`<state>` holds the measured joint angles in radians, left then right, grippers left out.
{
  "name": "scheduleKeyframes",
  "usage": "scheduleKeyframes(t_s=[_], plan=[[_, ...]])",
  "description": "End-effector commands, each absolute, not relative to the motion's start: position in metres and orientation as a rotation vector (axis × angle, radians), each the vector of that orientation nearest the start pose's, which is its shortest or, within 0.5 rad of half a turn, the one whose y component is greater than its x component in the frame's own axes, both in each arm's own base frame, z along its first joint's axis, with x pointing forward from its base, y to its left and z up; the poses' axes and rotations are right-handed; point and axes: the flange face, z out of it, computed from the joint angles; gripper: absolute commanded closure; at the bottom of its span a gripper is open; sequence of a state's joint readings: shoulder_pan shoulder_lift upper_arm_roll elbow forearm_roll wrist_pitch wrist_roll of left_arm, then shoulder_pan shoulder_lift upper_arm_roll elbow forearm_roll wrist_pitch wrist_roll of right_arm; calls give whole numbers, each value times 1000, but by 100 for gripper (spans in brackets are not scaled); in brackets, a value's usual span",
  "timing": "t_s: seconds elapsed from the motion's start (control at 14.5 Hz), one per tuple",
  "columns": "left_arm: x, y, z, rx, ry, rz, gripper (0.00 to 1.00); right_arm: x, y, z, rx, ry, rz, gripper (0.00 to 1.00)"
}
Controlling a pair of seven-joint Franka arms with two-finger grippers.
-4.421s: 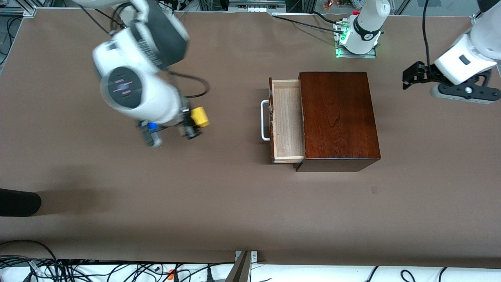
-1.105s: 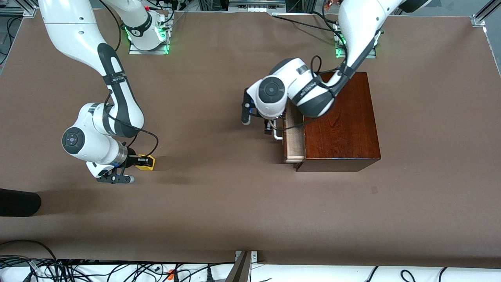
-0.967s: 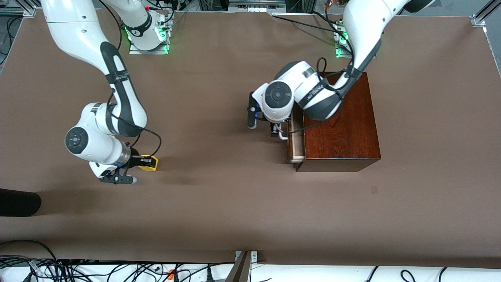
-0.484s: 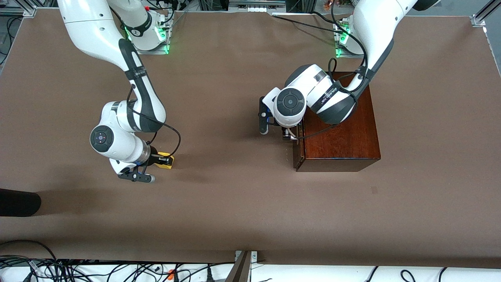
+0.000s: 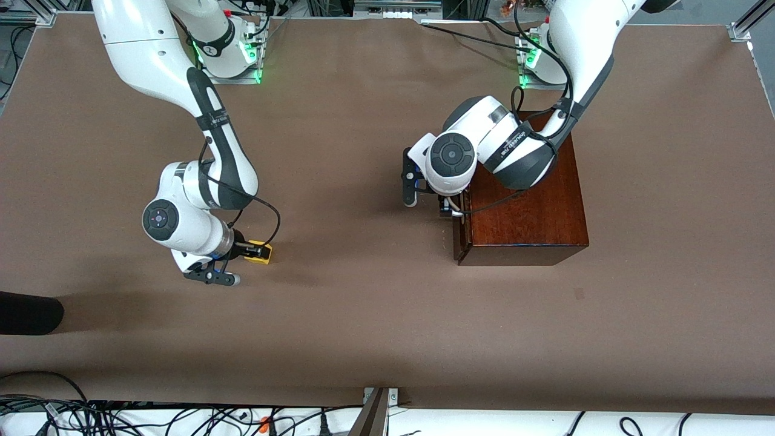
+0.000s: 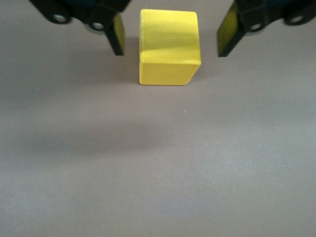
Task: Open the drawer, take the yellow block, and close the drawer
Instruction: 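Open the right gripper to drop the cube on the table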
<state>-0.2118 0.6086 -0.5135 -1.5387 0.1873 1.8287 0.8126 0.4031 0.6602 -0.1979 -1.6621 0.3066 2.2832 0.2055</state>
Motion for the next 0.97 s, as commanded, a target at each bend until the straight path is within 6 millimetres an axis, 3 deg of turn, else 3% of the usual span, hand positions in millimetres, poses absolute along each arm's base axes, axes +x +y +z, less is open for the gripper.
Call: scheduleKeyframes(t_s=[0.0,0.28,0.41,0.62,0.76,0.9], plan=[[532,-393,362,-2382,2294,334,0,666,157,266,-2997,246,59,0],[545,-350,424,-2608,2208,325,0,657,126,349,-2983,159,100,0],[557,-315,457,-2722,2044,364,0,650,100,374,-2977,30,146,0],[574,-259,500,-2873,1753,401,0,635,61,415,-2953,37,202,0],[574,-229,524,-2939,1581,416,0,629,36,441,-2979,54,177,0],[571,-200,543,-2929,1438,435,0,616,25,467,-3047,21,195,0]])
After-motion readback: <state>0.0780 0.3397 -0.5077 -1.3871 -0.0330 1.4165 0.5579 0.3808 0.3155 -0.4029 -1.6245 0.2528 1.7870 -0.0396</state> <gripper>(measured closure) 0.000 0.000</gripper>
